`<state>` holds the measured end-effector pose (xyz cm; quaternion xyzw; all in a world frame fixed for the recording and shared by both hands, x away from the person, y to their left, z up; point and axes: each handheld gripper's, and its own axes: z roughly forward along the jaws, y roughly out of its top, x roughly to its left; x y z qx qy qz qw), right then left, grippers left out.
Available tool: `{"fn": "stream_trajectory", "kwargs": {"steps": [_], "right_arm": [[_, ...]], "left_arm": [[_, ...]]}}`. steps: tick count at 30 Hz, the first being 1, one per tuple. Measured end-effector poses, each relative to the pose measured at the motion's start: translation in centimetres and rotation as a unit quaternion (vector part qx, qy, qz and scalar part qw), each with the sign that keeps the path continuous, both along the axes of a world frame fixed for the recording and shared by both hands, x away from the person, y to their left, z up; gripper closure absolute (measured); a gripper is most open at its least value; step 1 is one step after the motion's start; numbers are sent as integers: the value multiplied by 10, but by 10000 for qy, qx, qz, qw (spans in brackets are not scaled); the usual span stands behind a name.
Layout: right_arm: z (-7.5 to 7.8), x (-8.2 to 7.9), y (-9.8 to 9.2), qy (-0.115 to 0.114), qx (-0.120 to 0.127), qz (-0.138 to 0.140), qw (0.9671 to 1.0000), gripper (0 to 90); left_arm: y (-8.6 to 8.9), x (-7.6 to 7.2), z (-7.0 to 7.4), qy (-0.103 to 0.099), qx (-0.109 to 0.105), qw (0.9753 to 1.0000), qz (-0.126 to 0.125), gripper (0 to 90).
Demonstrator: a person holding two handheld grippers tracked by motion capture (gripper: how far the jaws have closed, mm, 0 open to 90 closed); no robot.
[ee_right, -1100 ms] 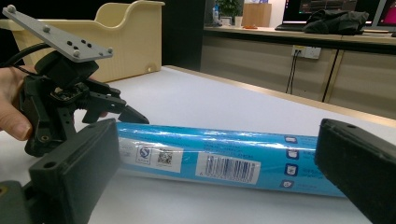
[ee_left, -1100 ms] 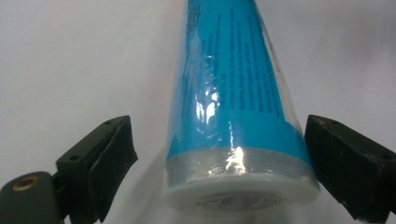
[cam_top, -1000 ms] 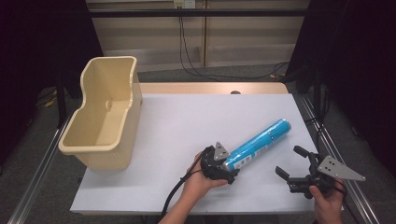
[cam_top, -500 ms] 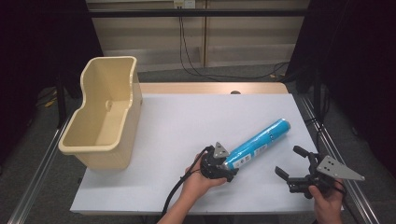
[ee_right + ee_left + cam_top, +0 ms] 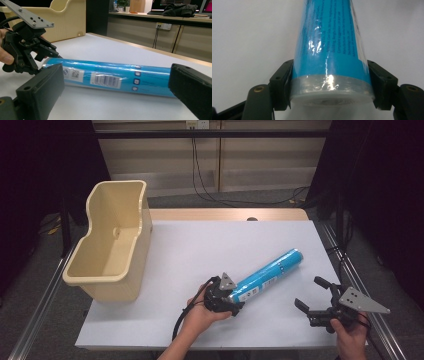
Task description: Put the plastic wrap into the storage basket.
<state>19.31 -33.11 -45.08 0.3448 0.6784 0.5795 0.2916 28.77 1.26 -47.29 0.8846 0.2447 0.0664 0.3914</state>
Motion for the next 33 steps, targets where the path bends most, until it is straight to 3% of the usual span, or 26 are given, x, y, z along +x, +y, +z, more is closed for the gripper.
{"fn": "stream_trajectory", "kwargs": {"steps": [4, 16, 21, 25, 31, 33], "right_arm": [[0, 0, 1, -13, -17, 3, 10000, 1], [-1, 1, 3, 37, -18, 13, 10000, 2], [-1, 1, 5, 41, -54, 45, 10000, 2], [-1, 1, 7, 22, -65, 92, 9999, 2], [-1, 1, 9, 31, -88, 93, 9999, 2], [-1, 1, 8, 24, -104, 87, 9999, 2]], "left_arm": [[17, 0, 0, -34, 9, 10000, 10, 317], [92, -6, -1, 227, -250, 9993, 175, 315], [118, -13, 2, 236, -142, 9994, 224, 315], [128, -17, 2, 292, -151, 9992, 246, 315], [125, -14, 6, 397, 20, 9990, 209, 312], [123, -13, 9, 371, -24, 9991, 216, 303]]}}
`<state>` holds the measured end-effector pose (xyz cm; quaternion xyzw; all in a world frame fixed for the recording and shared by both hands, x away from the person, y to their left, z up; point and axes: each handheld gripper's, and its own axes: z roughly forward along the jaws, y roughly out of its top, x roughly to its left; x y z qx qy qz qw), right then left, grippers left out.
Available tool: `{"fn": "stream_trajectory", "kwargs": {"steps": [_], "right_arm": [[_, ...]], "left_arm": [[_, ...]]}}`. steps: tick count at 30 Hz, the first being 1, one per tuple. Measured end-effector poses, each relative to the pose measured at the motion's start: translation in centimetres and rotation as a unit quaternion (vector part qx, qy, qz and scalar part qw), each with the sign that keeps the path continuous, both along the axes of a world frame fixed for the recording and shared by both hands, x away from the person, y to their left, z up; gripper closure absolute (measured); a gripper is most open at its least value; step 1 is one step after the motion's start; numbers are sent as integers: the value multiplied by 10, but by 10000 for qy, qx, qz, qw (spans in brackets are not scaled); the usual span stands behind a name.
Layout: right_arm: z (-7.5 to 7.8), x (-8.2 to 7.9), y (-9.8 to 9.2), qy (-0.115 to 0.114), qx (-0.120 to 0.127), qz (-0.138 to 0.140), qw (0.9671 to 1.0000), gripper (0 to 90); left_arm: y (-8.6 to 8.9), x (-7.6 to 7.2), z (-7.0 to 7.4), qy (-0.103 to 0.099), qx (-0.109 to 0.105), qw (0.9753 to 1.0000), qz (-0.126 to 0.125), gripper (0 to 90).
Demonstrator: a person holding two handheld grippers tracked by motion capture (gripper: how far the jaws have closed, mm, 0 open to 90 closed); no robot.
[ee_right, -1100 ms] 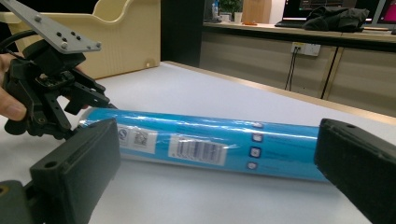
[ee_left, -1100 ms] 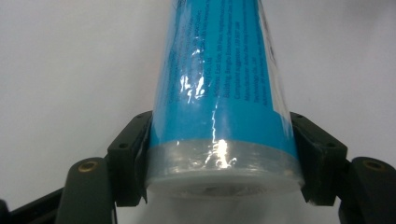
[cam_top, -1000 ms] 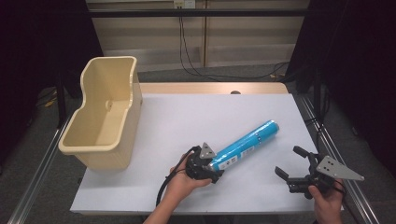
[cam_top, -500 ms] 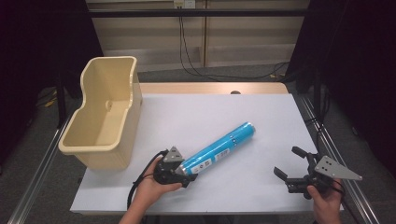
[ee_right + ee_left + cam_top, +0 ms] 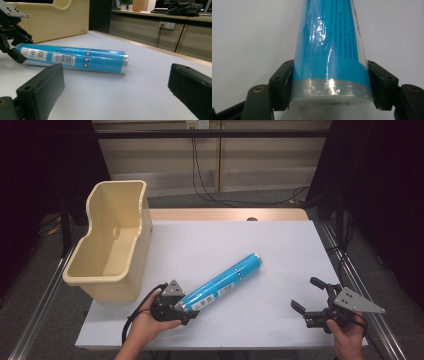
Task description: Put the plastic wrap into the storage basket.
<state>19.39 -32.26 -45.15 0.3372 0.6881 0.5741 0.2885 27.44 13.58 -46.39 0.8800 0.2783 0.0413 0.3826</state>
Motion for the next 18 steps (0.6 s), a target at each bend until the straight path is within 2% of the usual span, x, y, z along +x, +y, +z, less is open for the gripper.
{"fn": "stream_trajectory", "kwargs": {"steps": [2, 6, 14, 16, 18], "right_arm": [[0, 0, -1, 0, 1, -5, 10000, 2], [0, 1, -1, 3, 1, -6, 10000, 2], [0, 0, -2, -4, -4, 2, 10000, 1], [0, 0, -2, -6, 15, -13, 10000, 2], [1, 0, -3, -11, 18, -18, 10000, 2]], "left_arm": [[-2, 1, 4, -15, -95, 10000, 13, 283], [-11, 7, 14, -59, 18, 10000, -35, 258], [-31, 25, 22, -64, -34, 10000, -17, 234], [-38, 30, 25, -72, 51, 10000, -32, 227], [-43, 34, 28, -68, 38, 10000, -23, 224]]}}
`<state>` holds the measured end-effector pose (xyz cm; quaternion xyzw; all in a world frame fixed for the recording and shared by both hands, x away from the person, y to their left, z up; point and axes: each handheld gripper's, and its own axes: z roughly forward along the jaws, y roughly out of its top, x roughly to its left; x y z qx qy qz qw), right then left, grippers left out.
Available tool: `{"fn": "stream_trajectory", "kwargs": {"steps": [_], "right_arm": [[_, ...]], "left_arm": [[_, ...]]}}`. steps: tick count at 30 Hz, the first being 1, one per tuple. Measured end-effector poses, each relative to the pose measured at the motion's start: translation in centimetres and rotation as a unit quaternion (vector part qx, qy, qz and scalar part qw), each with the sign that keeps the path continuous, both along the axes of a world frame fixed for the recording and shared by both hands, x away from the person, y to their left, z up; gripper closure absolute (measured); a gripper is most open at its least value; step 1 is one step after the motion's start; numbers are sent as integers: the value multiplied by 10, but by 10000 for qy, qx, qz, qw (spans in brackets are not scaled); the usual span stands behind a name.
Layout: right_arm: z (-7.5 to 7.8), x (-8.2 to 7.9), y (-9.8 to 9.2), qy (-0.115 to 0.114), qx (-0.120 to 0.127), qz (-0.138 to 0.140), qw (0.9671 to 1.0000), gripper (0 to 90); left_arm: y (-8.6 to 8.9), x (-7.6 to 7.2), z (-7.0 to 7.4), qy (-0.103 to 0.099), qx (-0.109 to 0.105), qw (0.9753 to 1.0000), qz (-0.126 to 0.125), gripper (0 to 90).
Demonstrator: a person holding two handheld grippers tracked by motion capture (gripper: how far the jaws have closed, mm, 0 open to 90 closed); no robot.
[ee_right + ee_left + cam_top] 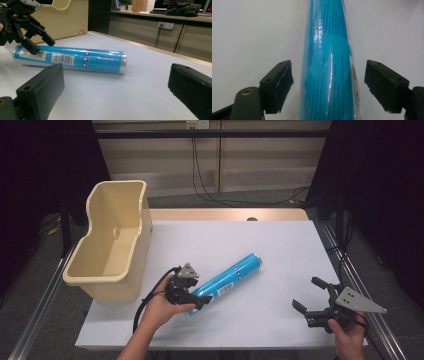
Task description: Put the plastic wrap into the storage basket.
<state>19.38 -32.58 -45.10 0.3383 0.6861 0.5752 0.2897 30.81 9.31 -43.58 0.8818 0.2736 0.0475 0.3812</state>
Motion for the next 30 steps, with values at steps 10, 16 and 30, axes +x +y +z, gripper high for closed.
{"fn": "stream_trajectory", "kwargs": {"steps": [10, 16, 30], "right_arm": [[0, 0, -1, -14, 9, 2, 10000, 1], [1, -1, -1, -14, 8, 7, 10000, 1], [1, -1, -3, -11, 27, 12, 10000, 1]], "left_arm": [[-23, 19, 8, 12, 91, 9999, -42, 208], [-40, 28, 9, 127, 215, 9996, -103, 189], [-65, 43, 3, 431, 665, 9967, -196, 172]]}}
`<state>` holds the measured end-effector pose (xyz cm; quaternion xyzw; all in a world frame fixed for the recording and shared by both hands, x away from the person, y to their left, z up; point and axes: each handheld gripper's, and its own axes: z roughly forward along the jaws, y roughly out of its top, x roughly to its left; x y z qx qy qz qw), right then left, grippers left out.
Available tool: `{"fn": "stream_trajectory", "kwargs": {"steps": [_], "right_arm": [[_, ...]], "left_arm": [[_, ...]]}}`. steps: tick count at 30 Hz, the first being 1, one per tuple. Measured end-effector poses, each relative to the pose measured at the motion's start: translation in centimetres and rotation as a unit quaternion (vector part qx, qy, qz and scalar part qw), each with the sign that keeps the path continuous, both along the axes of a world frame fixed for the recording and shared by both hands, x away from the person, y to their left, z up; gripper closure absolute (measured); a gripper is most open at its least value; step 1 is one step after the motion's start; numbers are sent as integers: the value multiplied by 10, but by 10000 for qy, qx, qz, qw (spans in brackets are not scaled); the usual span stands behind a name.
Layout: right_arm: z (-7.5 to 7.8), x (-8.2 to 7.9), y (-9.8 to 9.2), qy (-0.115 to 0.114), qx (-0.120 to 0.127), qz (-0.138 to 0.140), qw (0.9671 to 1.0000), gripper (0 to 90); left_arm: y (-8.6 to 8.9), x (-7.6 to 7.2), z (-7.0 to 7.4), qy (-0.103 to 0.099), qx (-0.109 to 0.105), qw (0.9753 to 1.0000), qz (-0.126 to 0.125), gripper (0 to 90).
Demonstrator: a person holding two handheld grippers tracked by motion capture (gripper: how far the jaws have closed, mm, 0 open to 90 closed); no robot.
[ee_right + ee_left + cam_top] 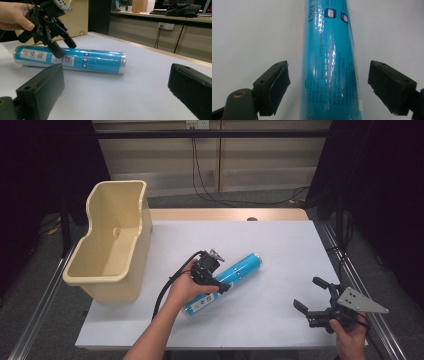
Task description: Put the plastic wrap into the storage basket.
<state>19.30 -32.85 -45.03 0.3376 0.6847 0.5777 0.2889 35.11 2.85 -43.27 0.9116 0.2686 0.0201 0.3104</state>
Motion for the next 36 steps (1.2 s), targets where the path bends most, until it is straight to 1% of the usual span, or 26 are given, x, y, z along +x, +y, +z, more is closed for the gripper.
{"fn": "stream_trajectory", "kwargs": {"steps": [1, 3, 4, 6, 9, 10, 11, 12, 13, 14, 16, 17, 19, 20, 22, 24, 25, 26, 27, 28, 30, 31, 32, 33, 34, 36], "right_arm": [[0, 0, 0, -1, -2, 5, 10000, 1], [0, 0, 0, -1, -1, 8, 10000, 1], [0, 0, 0, -4, -6, 7, 10000, 1], [0, 0, 1, 0, -2, 9, 10000, 1], [0, 0, 1, 1, 0, 16, 10000, 1], [0, 0, 1, 0, -8, 17, 10000, 2], [0, 0, 1, 0, -8, 17, 10000, 2], [0, 0, 1, 6, -3, 23, 10000, 2], [0, 0, 1, 6, -3, 23, 10000, 2], [0, 1, 1, 18, -7, 34, 10000, 1], [-1, 1, 1, 17, -18, 36, 10000, 1], [-1, 1, 1, 19, -26, 33, 10000, 2], [-1, 1, 1, 13, -26, 34, 10000, 1], [0, 1, 1, 15, -17, 39, 10000, 1], [0, 1, 1, 15, -20, 38, 10000, 1], [-1, 1, 1, 16, -16, 47, 10000, 1], [-1, 1, 1, 16, -16, 47, 10000, 1], [-1, 1, 1, 28, -26, 57, 10000, 1], [-1, 1, 1, 28, -26, 57, 10000, 1], [0, 1, 1, 23, -9, 54, 10000, 2], [0, 1, 1, 3, -19, 54, 10000, 1], [0, 1, 1, 3, -19, 54, 10000, 1], [0, 1, 0, 7, -22, 52, 10000, 2], [0, 1, 0, 7, -22, 52, 10000, 2], [-1, 1, 0, 13, -29, 55, 10000, 2], [-1, 1, 1, 19, -25, 62, 10000, 1]], "left_arm": [[-2, 0, 0, 24, -10, 10000, 36, 172], [-4, 1, 0, 60, 93, 9999, -4, 172], [-4, 1, 0, 60, 93, 9999, -4, 172], [-8, 2, 0, 140, 165, 9998, 40, 172], [-10, 3, 0, 154, 220, 9996, 50, 173], [-12, 5, -1, 165, 337, 9993, 62, 179], [-12, 5, -1, 165, 337, 9993, 62, 182], [-14, 7, -2, 219, 413, 9989, 97, 183], [-14, 7, -2, 219, 413, 9989, 97, 184], [-16, 8, -2, 278, 468, 9985, 104, 185], [-17, 9, -3, 281, 495, 9984, 79, 185], [-20, 9, -3, 335, 539, 9980, 80, 185], [-21, 9, -3, 318, 576, 9978, 54, 185], [-24, 10, -5, 342, 681, 9971, 37, 186], [-26, 10, -7, 305, 717, 9970, -24, 194], [-29, 11, -9, 331, 822, 9961, -49, 212], [-29, 11, -9, 331, 822, 9961, -49, 213], [-30, 11, -11, 299, 927, 9952, -93, 224], [-30, 11, -11, 299, 927, 9952, -93, 229], [-31, 11, -14, 350, 1010, 9942, -89, 232], [-30, 12, -16, 432, 1025, 9938, -18, 236], [-30, 12, -16, 432, 1025, 9938, -18, 239], [-30, 14, -15, 540, 1020, 9933, 3, 250], [-30, 14, -15, 540, 1020, 9933, 3, 277], [-31, 14, -14, 674, 1022, 9925, 69, 294], [-32, 14, -13, 671, 1058, 9921, 39, 314]]}}
